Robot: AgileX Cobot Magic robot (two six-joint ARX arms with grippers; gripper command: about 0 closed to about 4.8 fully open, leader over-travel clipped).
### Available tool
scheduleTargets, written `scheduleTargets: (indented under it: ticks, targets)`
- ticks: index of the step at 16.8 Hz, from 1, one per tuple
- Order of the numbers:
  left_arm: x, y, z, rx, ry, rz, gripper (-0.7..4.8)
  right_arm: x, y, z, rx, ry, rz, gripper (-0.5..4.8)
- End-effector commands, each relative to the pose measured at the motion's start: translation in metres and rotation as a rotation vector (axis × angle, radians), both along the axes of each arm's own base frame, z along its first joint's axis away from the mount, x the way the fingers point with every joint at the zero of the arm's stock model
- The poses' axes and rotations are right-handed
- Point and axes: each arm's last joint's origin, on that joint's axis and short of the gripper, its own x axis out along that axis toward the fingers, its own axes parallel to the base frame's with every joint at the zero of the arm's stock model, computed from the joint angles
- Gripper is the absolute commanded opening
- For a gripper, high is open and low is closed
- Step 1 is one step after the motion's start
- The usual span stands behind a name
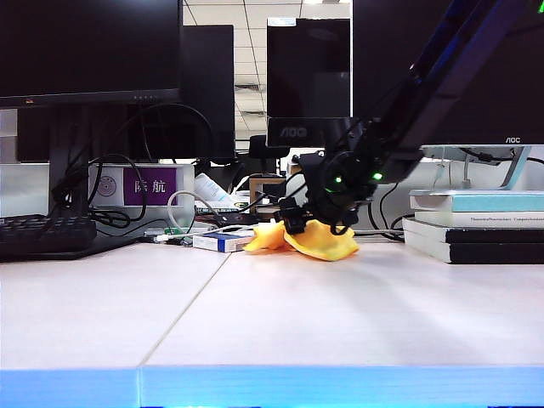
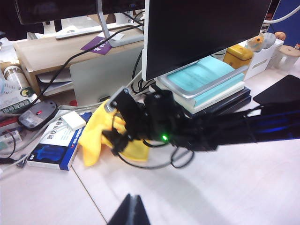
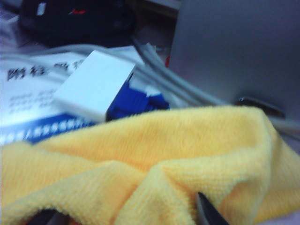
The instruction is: Wipe the table from front to back using the rag.
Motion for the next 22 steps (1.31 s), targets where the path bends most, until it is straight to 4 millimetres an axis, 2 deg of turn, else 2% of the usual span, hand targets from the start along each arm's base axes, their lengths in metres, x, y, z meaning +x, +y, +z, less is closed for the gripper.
scheduleTargets:
  ticks: [1, 2, 4, 5, 6, 9, 10, 12, 17, 22]
  targets:
    - [-0.001, 0.000, 0.003, -0.012, -0.013, -0.009, -0.04, 0.012, 0.004, 0.001, 0.012, -0.002, -0.009, 3.28]
    - [-0.001, 0.000, 0.003, -0.012, -0.013, -0.008, -0.04, 0.019, 0.002, -0.006, 0.013, 0.007, -0.017, 2.17]
    - [-0.001, 0.000, 0.003, -0.011, -0.013, -0.008, -0.04, 0.025, 0.000, -0.017, 0.008, 0.040, -0.048, 1.37]
    - [-0.001, 0.000, 0.003, -0.011, -0.012, -0.008, -0.04, 0.029, -0.005, -0.026, -0.002, 0.060, -0.073, 0.69]
    - [-0.001, 0.000, 0.003, -0.011, -0.011, -0.008, -0.04, 0.034, -0.020, -0.029, 0.028, 0.078, -0.144, -0.06]
    - [0.002, -0.002, 0.001, -0.006, -0.001, -0.009, -0.04, 0.034, -0.027, -0.032, 0.016, 0.113, -0.148, -0.04]
    - [0.003, -0.002, 0.000, -0.004, 0.004, -0.009, -0.04, 0.033, -0.022, -0.032, 0.007, 0.111, -0.133, 0.28]
    - [0.003, -0.002, 0.000, -0.004, 0.004, -0.009, -0.04, 0.031, -0.013, -0.029, -0.011, 0.095, -0.049, -0.02]
    - [0.003, -0.002, 0.000, -0.008, 0.007, -0.030, -0.04, 0.025, -0.011, -0.028, -0.085, 0.270, -0.091, -0.02]
    - [0.002, -0.002, -0.001, -0.002, 0.021, -0.032, -0.04, 0.012, 0.008, -0.027, -0.120, 0.347, -0.051, -0.02]
